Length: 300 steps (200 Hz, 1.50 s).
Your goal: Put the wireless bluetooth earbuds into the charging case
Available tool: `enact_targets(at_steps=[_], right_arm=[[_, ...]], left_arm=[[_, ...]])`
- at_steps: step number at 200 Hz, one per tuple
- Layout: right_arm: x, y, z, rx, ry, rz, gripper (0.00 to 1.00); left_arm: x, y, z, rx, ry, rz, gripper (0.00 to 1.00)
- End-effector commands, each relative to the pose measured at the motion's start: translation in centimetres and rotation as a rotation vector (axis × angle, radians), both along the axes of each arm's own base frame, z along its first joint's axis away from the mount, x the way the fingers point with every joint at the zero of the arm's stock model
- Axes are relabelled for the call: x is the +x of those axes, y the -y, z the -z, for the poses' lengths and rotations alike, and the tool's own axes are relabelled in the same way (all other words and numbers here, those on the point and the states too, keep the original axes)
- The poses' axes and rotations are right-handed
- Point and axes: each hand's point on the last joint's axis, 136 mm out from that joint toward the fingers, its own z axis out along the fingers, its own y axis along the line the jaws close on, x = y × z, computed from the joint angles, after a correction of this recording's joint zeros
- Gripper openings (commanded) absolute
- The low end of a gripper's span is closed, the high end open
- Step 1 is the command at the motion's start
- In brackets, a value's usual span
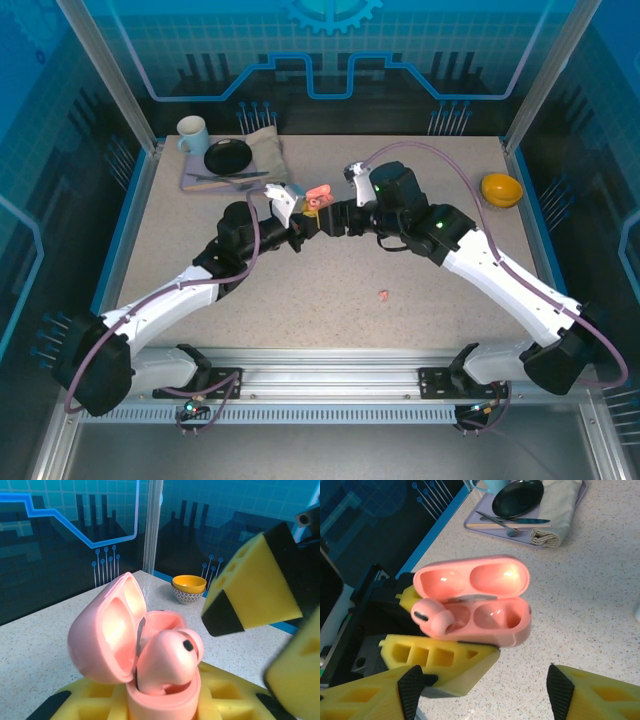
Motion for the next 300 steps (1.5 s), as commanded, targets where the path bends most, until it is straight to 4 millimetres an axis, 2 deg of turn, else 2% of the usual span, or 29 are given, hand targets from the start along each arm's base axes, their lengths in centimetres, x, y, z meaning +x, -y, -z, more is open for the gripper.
enact_targets(at_steps=[1,73,120,160,177,190,203,219,237,252,267,300], right_arm=[[1.4,0.2,-1.2,0.039,0.014,0.026,0.70],[2.0,-0.3,-1.4,0.090,-0.019,0.021,0.69],[1.1,1.9,-1.1,0.106,-0.038,0.070,0.69],[1.2,2.0,-2.1,0.137,-0.028,0.075,0.68],[1.3,2.6,-1.8,0.115,-0.029,0.104,0.68],[1.7,4.5,-0.4,0.080,-0.051,0.201,0.68],[2.0,7.3,1.9,0.024,-0.128,0.326,0.68],[1.3,11.2,6.1,-0.123,-0.249,0.489,0.68],[0.0,13.4,11.0,-0.233,-0.371,0.580,0.68],[-1.0,14.0,14.7,-0.306,-0.439,0.609,0.67],[-1.6,14.1,17.5,-0.378,-0.475,0.607,0.67],[-2.7,13.7,21.5,-0.540,-0.536,0.531,0.67]], left_arm=[[-1.1,0.3,-1.5,-0.013,0.058,0.054,0.00],[-1.1,0.6,-1.1,-0.011,0.050,0.069,0.00],[-1.0,0.4,-1.1,-0.006,0.056,0.056,0.00],[-0.9,0.4,-1.1,-0.010,0.056,0.058,0.00],[-0.9,0.4,-1.2,-0.008,0.059,0.055,0.00],[-0.8,0.1,-1.3,-0.007,0.062,0.035,0.00],[-0.6,-0.5,-1.3,-0.008,0.068,0.006,0.00],[-0.3,-1.3,-1.3,-0.010,0.071,-0.034,0.00],[-0.2,-1.9,-1.1,-0.015,0.071,-0.063,0.00],[-0.2,-2.4,-1.0,-0.016,0.069,-0.077,0.00],[-0.3,-2.8,-0.7,-0.014,0.067,-0.089,0.00],[-0.5,-3.6,-0.7,-0.016,0.067,-0.108,0.00]])
